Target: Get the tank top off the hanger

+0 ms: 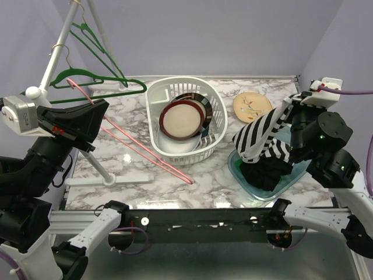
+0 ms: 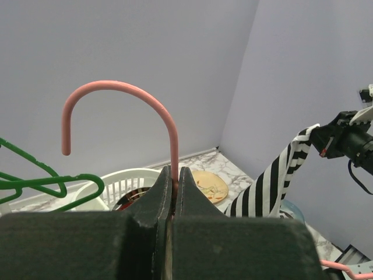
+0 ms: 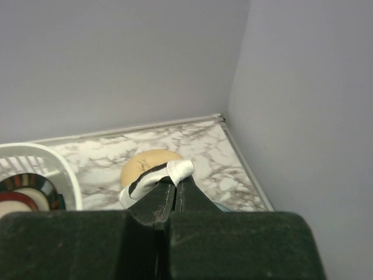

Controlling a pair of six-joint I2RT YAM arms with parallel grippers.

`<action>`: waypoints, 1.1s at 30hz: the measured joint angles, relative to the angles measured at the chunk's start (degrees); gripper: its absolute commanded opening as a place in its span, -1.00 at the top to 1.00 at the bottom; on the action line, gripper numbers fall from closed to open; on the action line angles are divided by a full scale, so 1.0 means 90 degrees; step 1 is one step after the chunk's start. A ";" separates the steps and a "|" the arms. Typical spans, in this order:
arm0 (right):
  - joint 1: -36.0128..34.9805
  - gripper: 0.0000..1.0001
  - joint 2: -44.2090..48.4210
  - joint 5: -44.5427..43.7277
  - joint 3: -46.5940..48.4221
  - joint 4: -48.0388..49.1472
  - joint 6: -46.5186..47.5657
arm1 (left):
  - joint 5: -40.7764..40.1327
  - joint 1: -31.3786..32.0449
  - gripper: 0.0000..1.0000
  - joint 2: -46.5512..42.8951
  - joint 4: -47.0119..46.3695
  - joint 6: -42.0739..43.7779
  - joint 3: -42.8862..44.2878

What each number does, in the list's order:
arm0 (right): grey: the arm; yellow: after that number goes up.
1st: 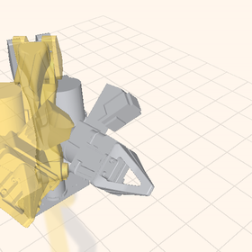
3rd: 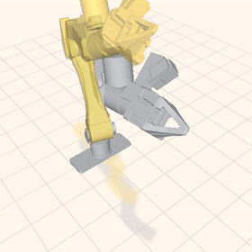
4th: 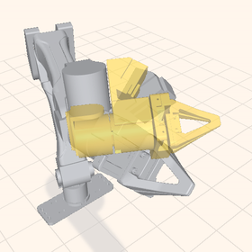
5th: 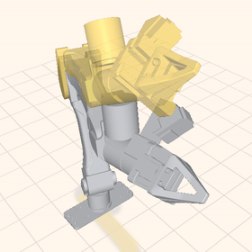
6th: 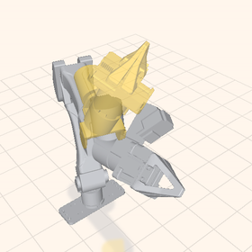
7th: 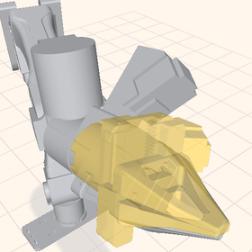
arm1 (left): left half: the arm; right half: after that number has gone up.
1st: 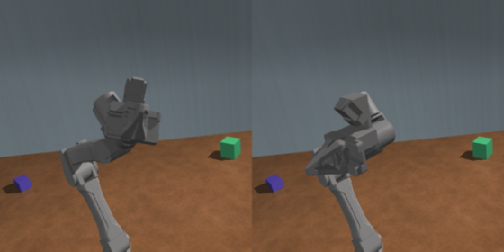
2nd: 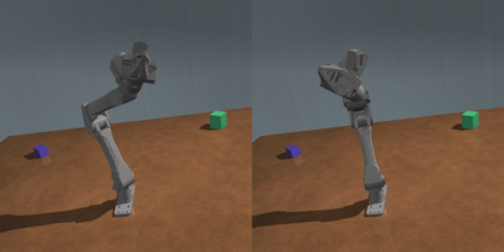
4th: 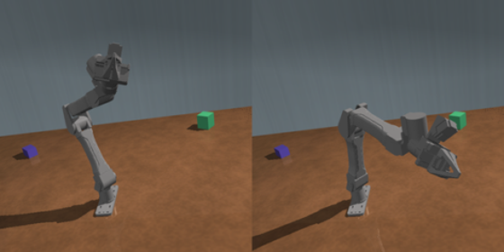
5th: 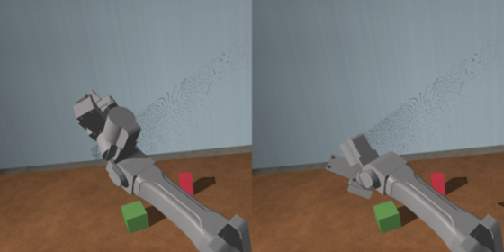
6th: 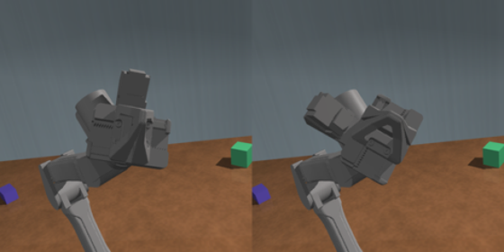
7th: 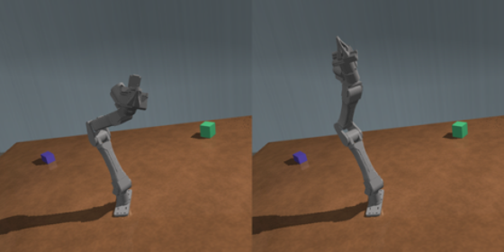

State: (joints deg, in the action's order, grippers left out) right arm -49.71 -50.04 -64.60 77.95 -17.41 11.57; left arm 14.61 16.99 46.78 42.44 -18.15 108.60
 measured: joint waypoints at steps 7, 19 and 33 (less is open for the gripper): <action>0.0036 0.99 0.0527 -0.1241 0.0134 -0.0724 0.0109 | -0.0002 0.0000 1.00 0.0010 -0.0165 -0.0005 -0.0007; 0.0051 0.99 0.0962 -0.1858 -0.0243 -0.0396 0.1205 | -0.0002 0.0002 1.00 -0.0012 -0.0427 -0.0053 -0.0403; 0.0304 0.95 -0.0678 0.1348 -0.2263 -0.3956 -0.4046 | -0.0005 0.0002 1.00 -0.0015 -0.0447 -0.0029 -0.0369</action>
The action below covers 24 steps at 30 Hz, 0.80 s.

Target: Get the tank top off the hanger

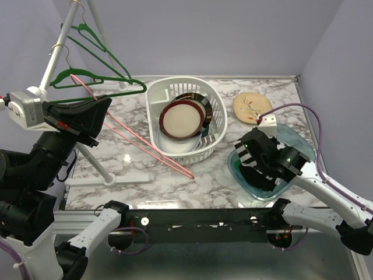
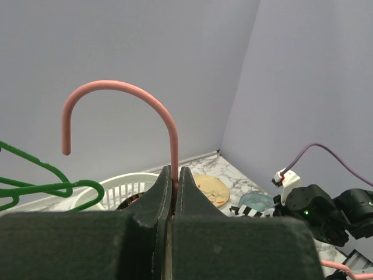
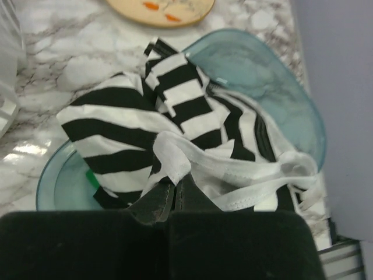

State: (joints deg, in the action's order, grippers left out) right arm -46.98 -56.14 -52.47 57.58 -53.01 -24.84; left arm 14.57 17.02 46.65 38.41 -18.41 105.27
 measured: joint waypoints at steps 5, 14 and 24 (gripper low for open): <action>0.0330 0.79 0.0544 0.1032 -0.0845 0.0117 -0.0967 | -0.0002 -0.0002 1.00 0.0000 -0.0005 0.0024 -0.0012; 0.1486 0.71 0.0884 0.2868 -0.2839 0.1552 -0.1817 | -0.0070 0.0000 1.00 -0.0061 -0.0024 0.0148 -0.0126; 0.1569 -0.42 0.1496 0.3310 -0.1902 0.1141 -0.1955 | -0.0226 0.0000 1.00 -0.0095 -0.0027 0.0289 -0.0124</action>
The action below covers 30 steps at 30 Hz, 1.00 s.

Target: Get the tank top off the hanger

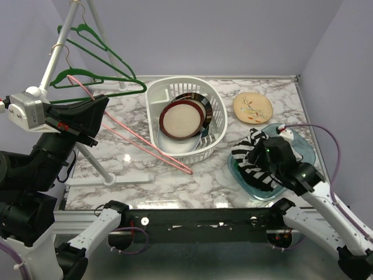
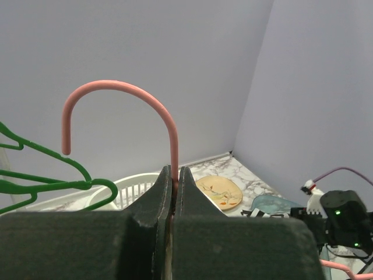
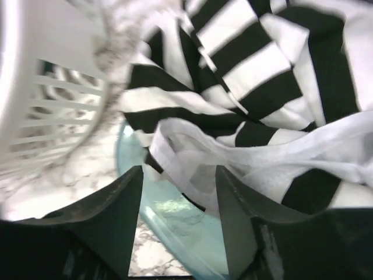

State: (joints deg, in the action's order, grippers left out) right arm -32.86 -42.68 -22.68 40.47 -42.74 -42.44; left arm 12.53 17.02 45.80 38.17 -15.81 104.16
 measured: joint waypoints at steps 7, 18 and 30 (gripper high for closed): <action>0.0022 -0.59 0.0537 0.0495 0.1360 -0.0420 0.0704 | -0.0012 0.0000 1.00 0.0000 -0.0007 0.0019 0.0000; 0.0112 -0.27 -0.1773 0.0573 0.1579 0.0755 0.2397 | -0.0019 0.0000 1.00 -0.0066 -0.0068 0.0019 -0.0100; 0.0661 0.12 -0.2480 0.0444 0.0911 0.1593 0.2912 | -0.0151 0.0000 1.00 0.0012 -0.0041 0.0153 -0.0051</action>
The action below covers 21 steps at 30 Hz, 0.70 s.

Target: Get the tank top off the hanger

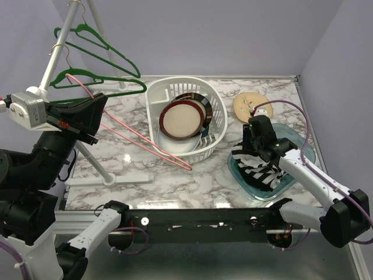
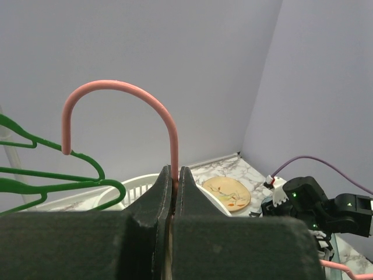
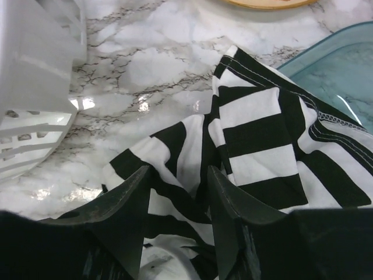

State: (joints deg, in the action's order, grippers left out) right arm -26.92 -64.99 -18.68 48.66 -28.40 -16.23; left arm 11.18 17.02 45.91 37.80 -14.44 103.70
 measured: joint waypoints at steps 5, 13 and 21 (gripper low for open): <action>0.0321 0.36 -0.0146 0.0039 -0.0427 0.0170 -0.0090 | -0.0007 0.0000 1.00 0.0002 0.0000 0.0029 0.0000; 0.0374 0.39 0.0107 -0.0253 -0.0748 0.0087 -0.0529 | -0.0061 0.0000 1.00 0.0102 -0.0002 0.0124 0.0002; 0.0374 -0.27 0.0131 -0.0112 -0.1035 0.0216 -0.0928 | -0.0313 0.0000 1.00 0.0491 0.0002 0.0291 0.0046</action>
State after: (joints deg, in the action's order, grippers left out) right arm -23.55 -63.81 -19.68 39.35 -26.46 -24.58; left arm 8.36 17.02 50.33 37.82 -11.81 104.12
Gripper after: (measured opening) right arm 0.433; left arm 0.021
